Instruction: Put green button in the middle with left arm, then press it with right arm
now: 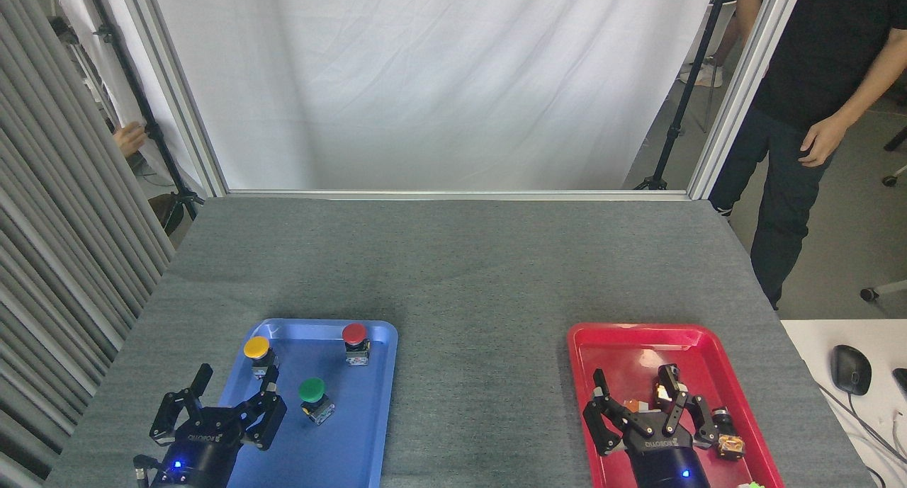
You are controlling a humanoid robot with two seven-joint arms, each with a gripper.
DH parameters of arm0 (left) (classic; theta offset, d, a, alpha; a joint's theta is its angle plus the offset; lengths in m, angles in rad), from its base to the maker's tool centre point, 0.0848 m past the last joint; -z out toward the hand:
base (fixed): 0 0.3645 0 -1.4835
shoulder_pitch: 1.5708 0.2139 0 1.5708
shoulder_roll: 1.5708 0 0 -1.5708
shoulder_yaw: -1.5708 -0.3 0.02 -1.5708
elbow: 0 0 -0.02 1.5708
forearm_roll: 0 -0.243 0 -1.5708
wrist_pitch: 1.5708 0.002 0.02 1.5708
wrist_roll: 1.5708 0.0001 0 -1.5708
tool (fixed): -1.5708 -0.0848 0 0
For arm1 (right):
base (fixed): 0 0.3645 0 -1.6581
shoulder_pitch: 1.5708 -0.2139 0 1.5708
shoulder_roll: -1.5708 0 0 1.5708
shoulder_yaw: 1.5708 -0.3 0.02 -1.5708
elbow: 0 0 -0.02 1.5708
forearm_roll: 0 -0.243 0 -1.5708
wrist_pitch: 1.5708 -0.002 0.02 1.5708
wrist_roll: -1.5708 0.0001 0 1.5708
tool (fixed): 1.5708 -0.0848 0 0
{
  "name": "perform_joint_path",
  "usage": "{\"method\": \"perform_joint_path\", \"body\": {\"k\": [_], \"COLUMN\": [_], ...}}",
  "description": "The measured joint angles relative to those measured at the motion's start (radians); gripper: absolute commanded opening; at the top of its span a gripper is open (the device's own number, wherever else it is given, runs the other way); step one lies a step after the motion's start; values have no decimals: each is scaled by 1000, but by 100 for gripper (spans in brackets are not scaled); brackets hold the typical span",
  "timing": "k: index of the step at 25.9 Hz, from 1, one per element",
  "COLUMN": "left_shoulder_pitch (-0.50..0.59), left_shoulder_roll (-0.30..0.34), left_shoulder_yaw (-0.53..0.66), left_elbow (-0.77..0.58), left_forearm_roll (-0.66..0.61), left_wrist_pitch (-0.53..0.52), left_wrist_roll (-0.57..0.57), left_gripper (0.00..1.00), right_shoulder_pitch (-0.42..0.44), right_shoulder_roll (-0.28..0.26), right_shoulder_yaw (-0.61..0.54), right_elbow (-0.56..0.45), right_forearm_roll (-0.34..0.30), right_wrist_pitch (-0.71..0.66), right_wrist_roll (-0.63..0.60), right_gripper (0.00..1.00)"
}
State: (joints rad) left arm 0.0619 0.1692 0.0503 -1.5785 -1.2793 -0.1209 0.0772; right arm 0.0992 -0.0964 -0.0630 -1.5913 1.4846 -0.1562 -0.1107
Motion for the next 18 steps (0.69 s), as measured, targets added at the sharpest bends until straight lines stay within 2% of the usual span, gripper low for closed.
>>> {"method": "perform_joint_path", "body": {"k": [18], "left_shoulder_pitch": [9], "left_shoulder_roll": [-1], "left_shoulder_yaw": [-1], "left_elbow": [-2], "left_forearm_roll": [-2], "left_wrist_pitch": [-20], "left_wrist_roll": [3], "left_gripper": [100], "right_shoulder_pitch": [0], "right_shoulder_roll": [-5], "right_shoulder_yaw": [1], "right_elbow": [0], "right_forearm_roll": [-1], "right_wrist_pitch": [0], "right_wrist_roll": [1], "right_gripper": [100]}}
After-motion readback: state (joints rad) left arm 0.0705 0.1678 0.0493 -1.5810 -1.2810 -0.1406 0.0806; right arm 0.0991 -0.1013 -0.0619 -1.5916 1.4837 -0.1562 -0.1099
